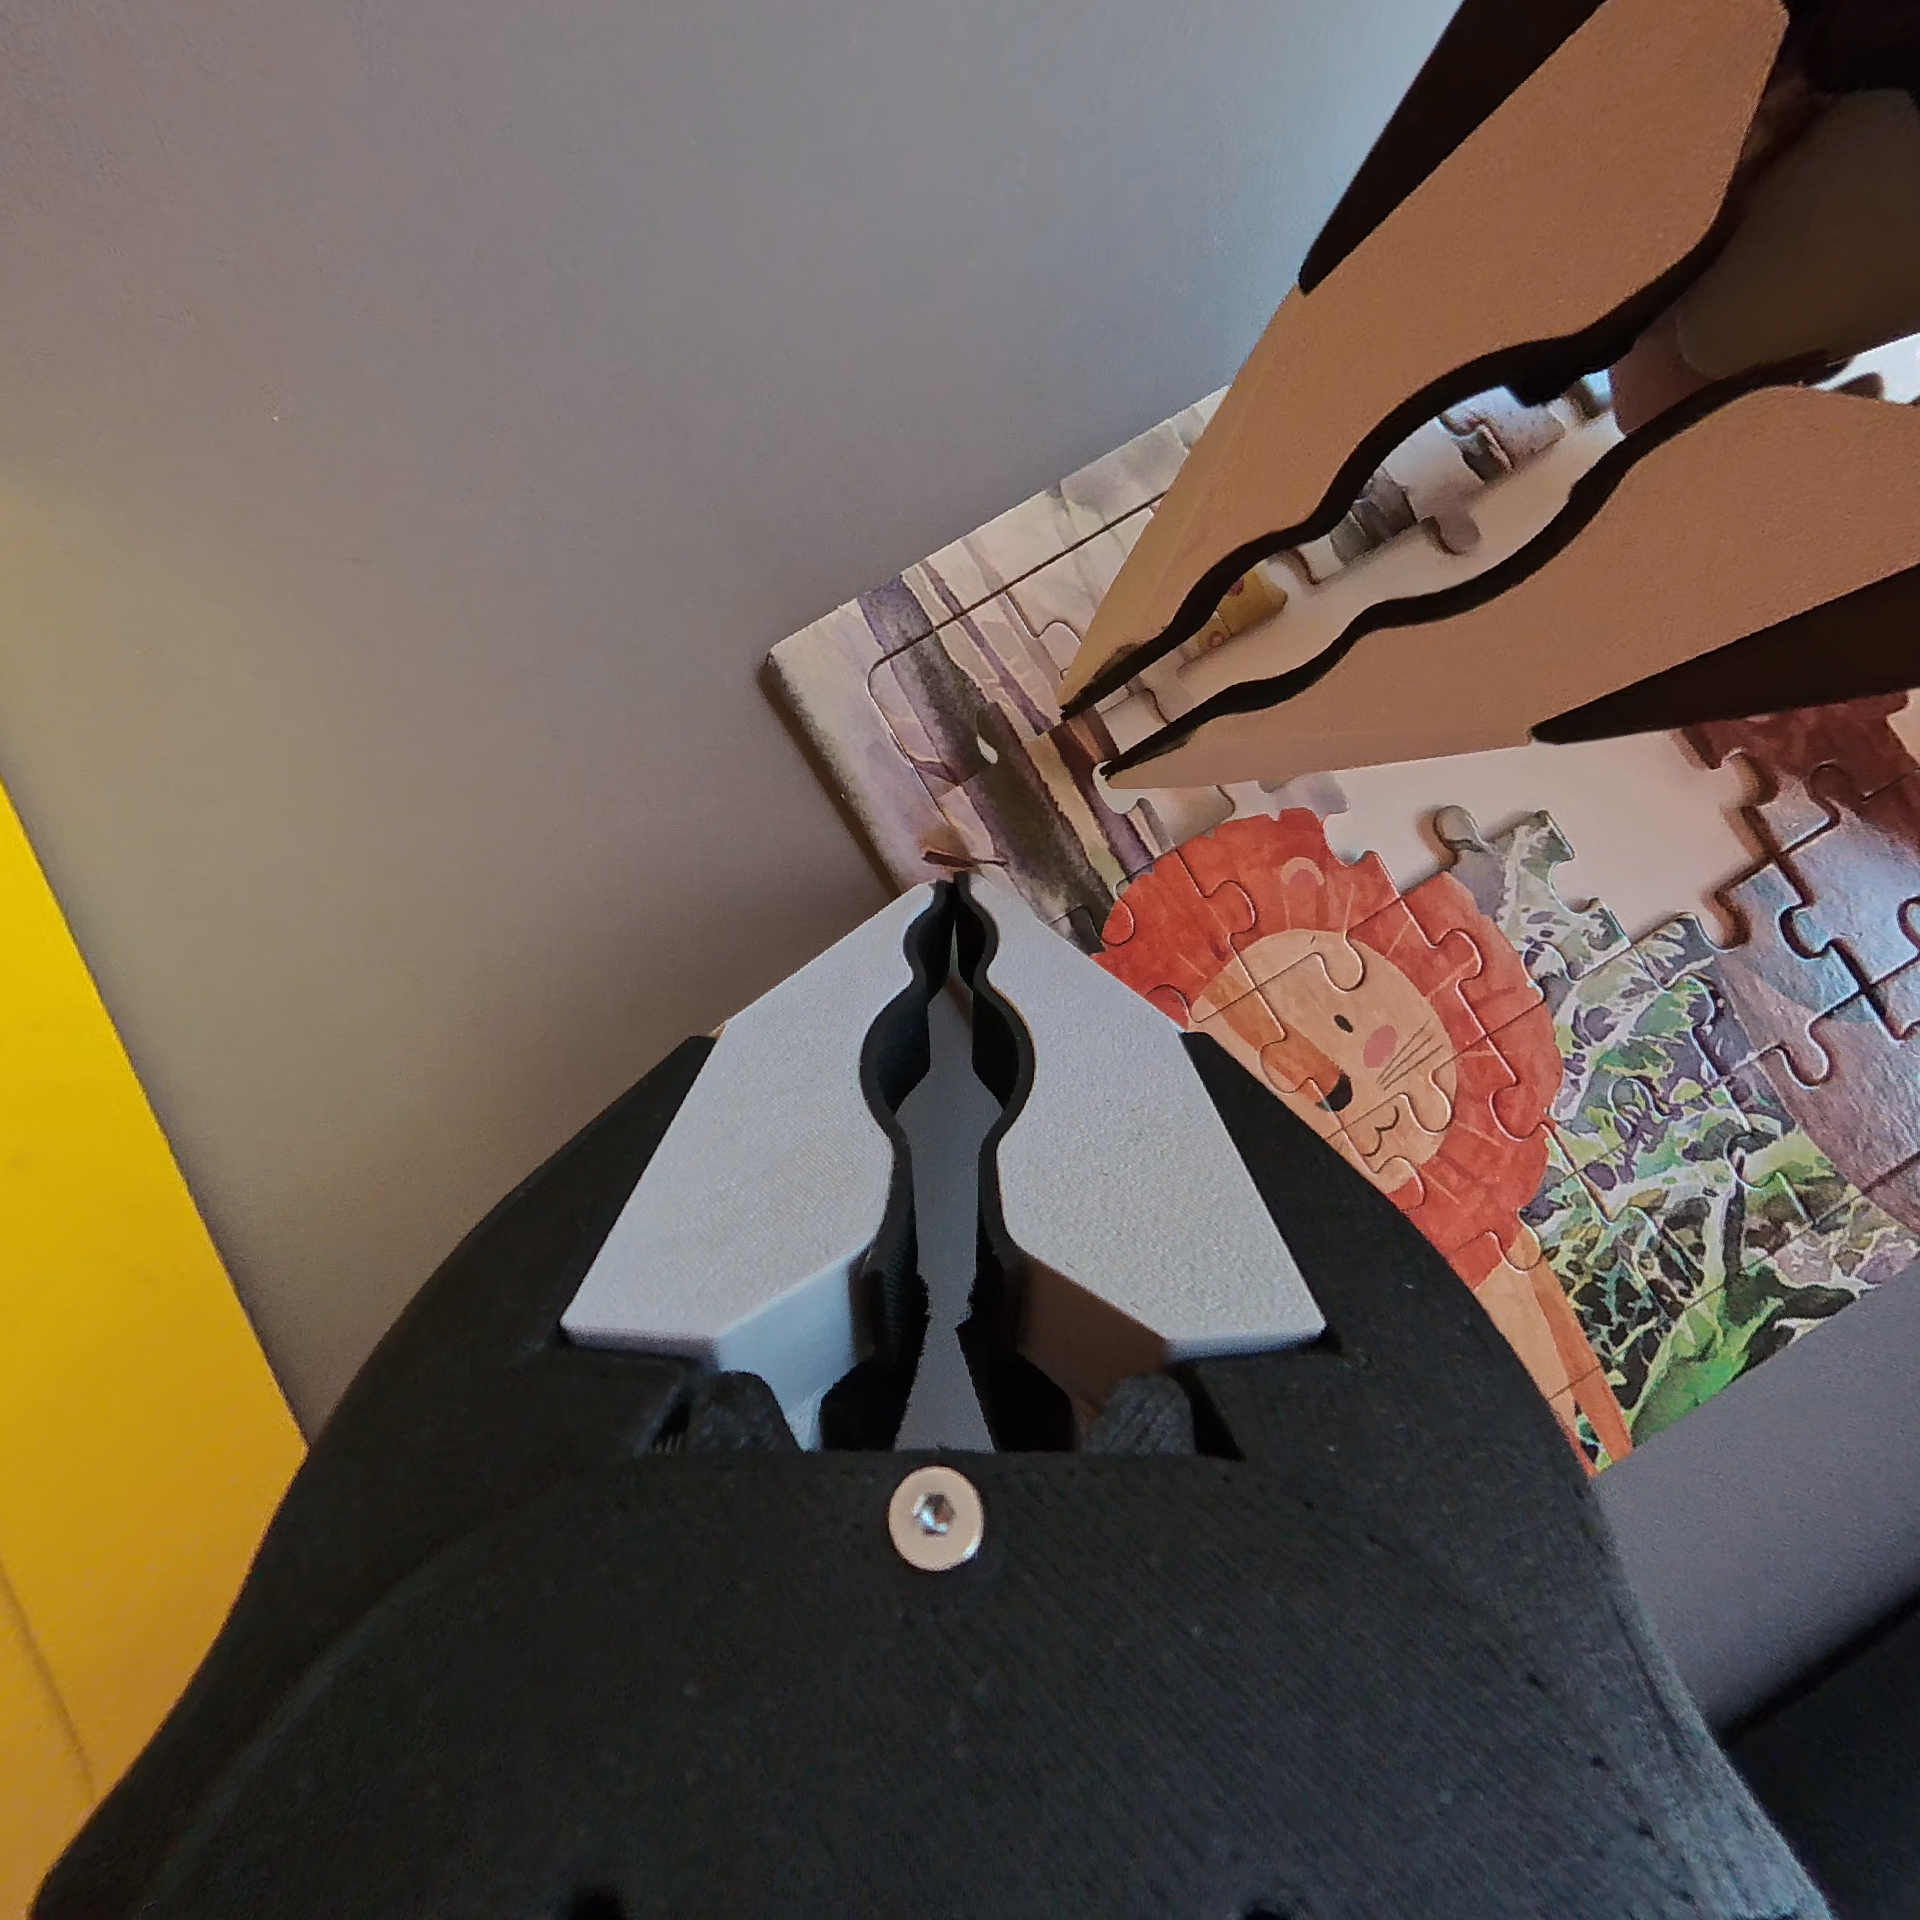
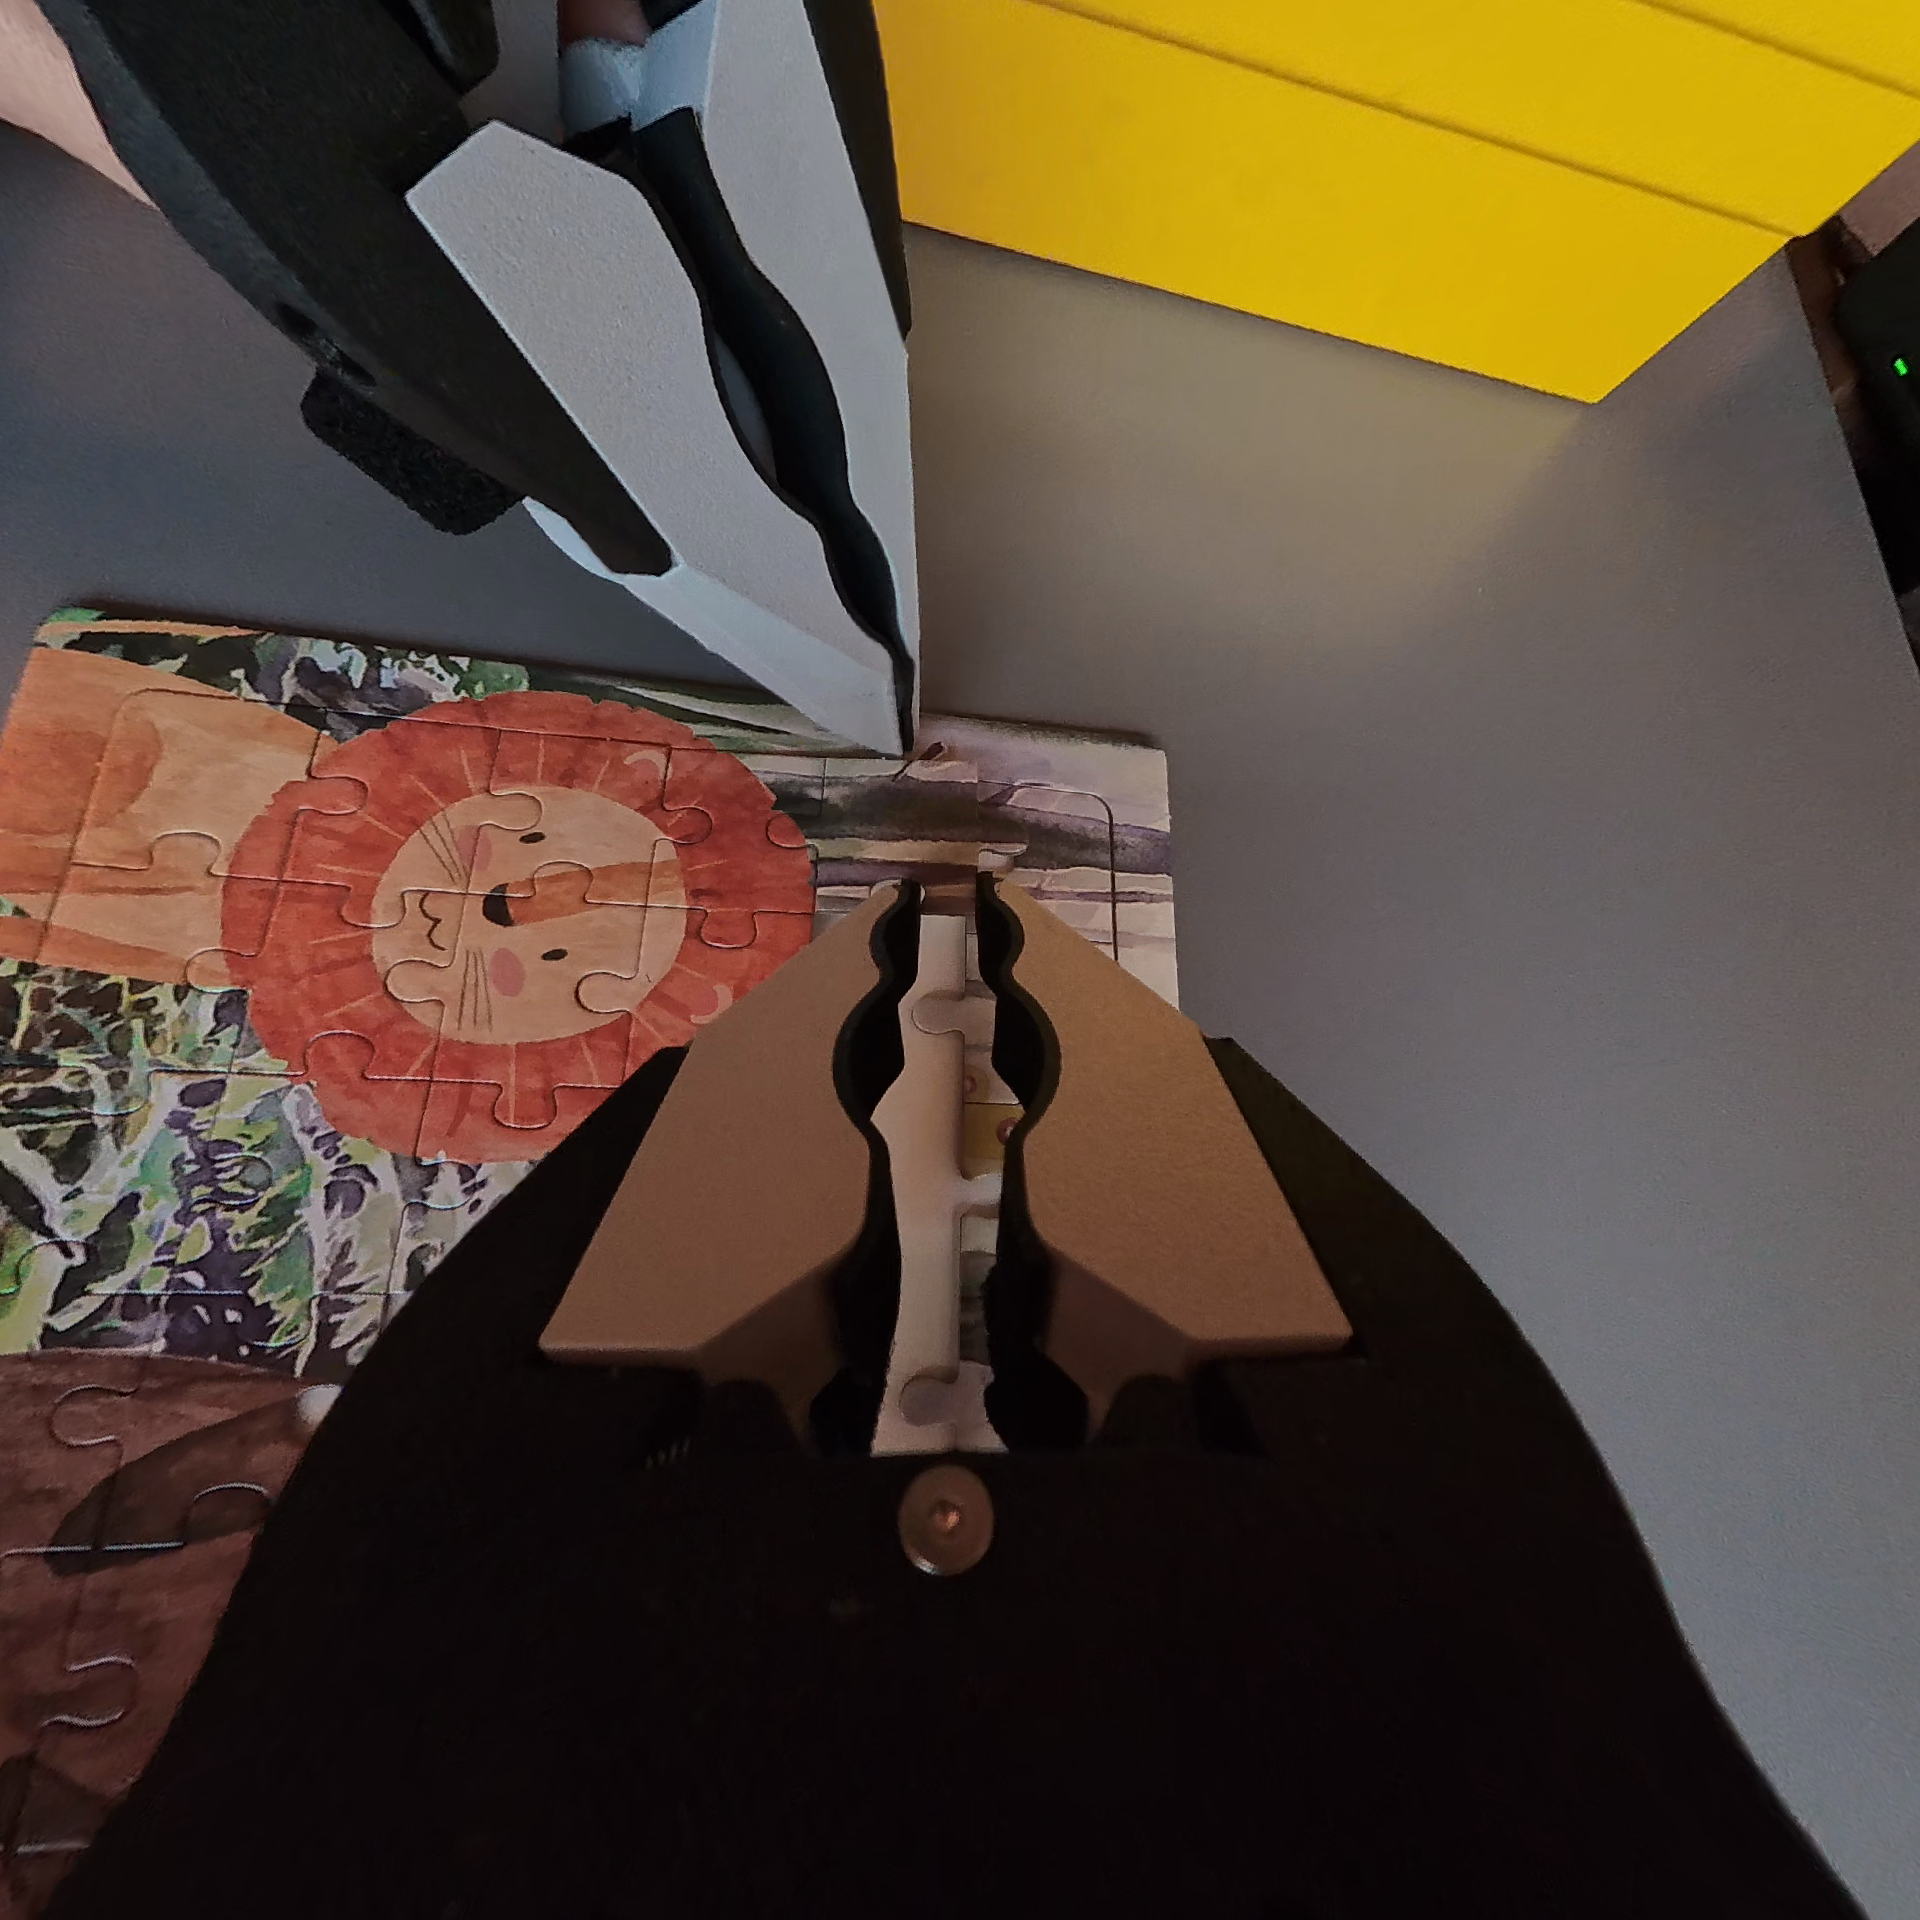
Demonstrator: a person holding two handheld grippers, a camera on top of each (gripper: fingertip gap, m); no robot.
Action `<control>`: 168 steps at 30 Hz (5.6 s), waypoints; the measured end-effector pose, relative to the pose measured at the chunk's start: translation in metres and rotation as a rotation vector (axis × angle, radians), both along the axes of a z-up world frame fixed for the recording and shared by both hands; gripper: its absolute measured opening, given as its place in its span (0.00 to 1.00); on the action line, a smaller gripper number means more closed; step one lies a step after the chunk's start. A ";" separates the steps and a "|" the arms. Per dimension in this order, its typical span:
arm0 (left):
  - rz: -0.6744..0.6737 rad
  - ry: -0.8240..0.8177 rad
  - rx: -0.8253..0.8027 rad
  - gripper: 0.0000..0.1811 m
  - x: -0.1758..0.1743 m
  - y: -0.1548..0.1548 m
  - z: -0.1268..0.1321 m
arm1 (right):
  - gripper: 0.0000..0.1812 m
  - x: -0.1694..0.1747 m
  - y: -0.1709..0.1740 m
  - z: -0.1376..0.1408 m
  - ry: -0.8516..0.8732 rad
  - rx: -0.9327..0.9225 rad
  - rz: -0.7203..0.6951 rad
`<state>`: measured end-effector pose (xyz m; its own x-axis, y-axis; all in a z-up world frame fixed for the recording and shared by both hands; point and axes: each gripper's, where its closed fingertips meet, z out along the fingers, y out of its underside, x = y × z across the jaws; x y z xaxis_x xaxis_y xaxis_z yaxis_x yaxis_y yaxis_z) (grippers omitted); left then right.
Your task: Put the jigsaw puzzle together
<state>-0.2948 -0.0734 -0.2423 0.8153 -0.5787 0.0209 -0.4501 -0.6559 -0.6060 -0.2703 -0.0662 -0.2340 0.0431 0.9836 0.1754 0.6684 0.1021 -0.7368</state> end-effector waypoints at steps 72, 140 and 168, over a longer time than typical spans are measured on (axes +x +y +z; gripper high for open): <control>-0.026 0.154 0.084 0.00 0.001 -0.003 -0.001 | 0.16 0.000 0.032 -0.003 -0.024 0.029 -0.138; -0.002 0.105 0.092 0.00 0.001 -0.003 0.005 | 0.20 0.011 0.018 0.013 0.001 -0.063 0.060; -0.141 -0.131 -0.047 0.15 0.018 0.012 0.024 | 0.05 0.001 -0.004 0.007 0.001 0.095 0.108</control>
